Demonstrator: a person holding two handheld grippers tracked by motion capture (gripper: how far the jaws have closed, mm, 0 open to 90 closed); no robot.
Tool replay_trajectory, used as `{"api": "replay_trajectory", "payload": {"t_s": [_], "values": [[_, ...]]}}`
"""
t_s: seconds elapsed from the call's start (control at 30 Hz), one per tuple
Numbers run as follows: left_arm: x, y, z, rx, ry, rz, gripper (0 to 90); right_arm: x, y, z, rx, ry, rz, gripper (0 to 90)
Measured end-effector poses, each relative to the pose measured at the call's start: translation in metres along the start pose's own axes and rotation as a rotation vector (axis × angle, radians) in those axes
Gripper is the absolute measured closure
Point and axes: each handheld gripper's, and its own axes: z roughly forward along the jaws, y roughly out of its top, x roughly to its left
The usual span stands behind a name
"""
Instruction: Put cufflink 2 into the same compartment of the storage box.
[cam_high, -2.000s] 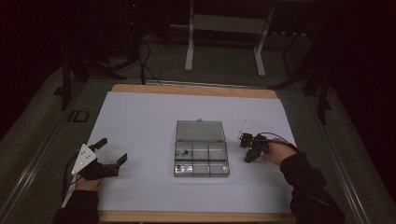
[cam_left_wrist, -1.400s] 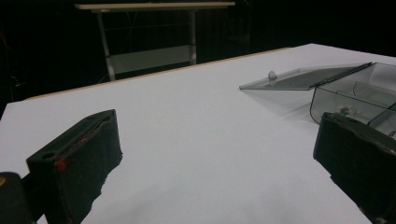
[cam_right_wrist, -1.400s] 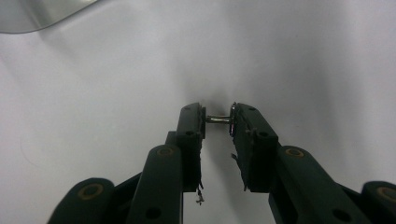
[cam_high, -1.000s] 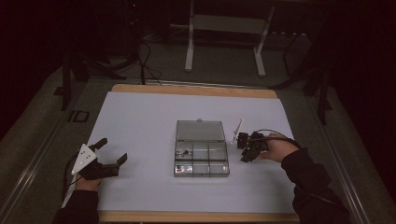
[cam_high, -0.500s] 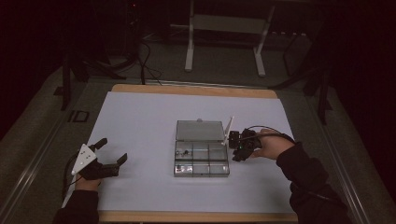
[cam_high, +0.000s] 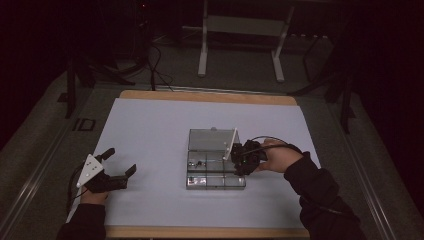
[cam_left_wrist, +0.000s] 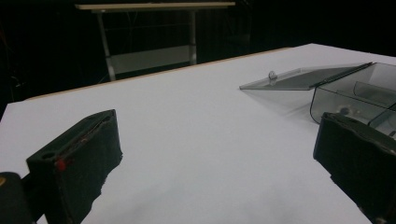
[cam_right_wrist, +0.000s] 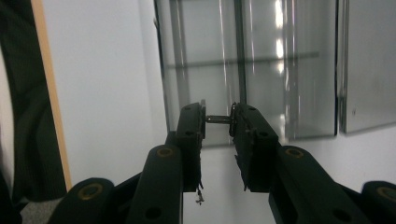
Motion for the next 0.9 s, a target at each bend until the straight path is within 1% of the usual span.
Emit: {"api": "replay_trajectory", "payload": {"t_s": [0.03, 0.23, 0.33, 0.4, 0.43, 0.5, 0.57, 0.6, 0.7, 0.8, 0.9], "values": [[0.000, 0.000, 0.000, -0.001, 0.000, 0.000, 1.6, 0.002, 0.005, -0.001, -0.010, -0.007, -0.012, 72.2], [0.000, 0.000, 0.000, -0.002, -0.001, 0.000, 1.6, 0.006, 0.018, -0.001, -0.041, -0.006, -0.042, 72.2], [0.000, 0.000, 0.000, -0.003, -0.001, -0.002, 1.6, 0.008, 0.024, 0.000, -0.083, 0.013, -0.058, 72.2], [0.000, 0.000, 0.000, -0.002, -0.001, 0.000, 1.6, 0.008, 0.027, 0.000, -0.088, 0.016, -0.062, 72.2], [0.000, 0.000, 0.000, -0.002, -0.001, 0.000, 1.6, 0.010, 0.031, 0.002, -0.092, 0.017, -0.077, 72.2], [0.000, 0.000, 0.000, -0.002, -0.002, -0.001, 1.7, 0.011, 0.035, 0.002, -0.099, 0.012, -0.079, 72.2], [0.000, 0.000, 0.000, -0.001, -0.002, -0.002, 1.6, 0.012, 0.039, 0.001, -0.126, 0.010, -0.090, 72.2], [0.000, 0.000, 0.000, -0.002, -0.002, -0.002, 1.6, 0.012, 0.041, 0.001, -0.135, 0.008, -0.087, 72.2], [0.000, 0.000, 0.000, -0.001, -0.003, -0.003, 1.6, 0.012, 0.045, 0.002, -0.166, -0.006, -0.097, 72.2], [0.000, 0.000, 0.000, -0.002, -0.003, -0.003, 1.7, 0.013, 0.050, 0.007, -0.194, -0.011, -0.098, 72.2], [0.000, 0.000, 0.000, -0.002, -0.003, -0.003, 1.7, 0.012, 0.052, 0.015, -0.203, -0.009, -0.099, 72.2]]}}
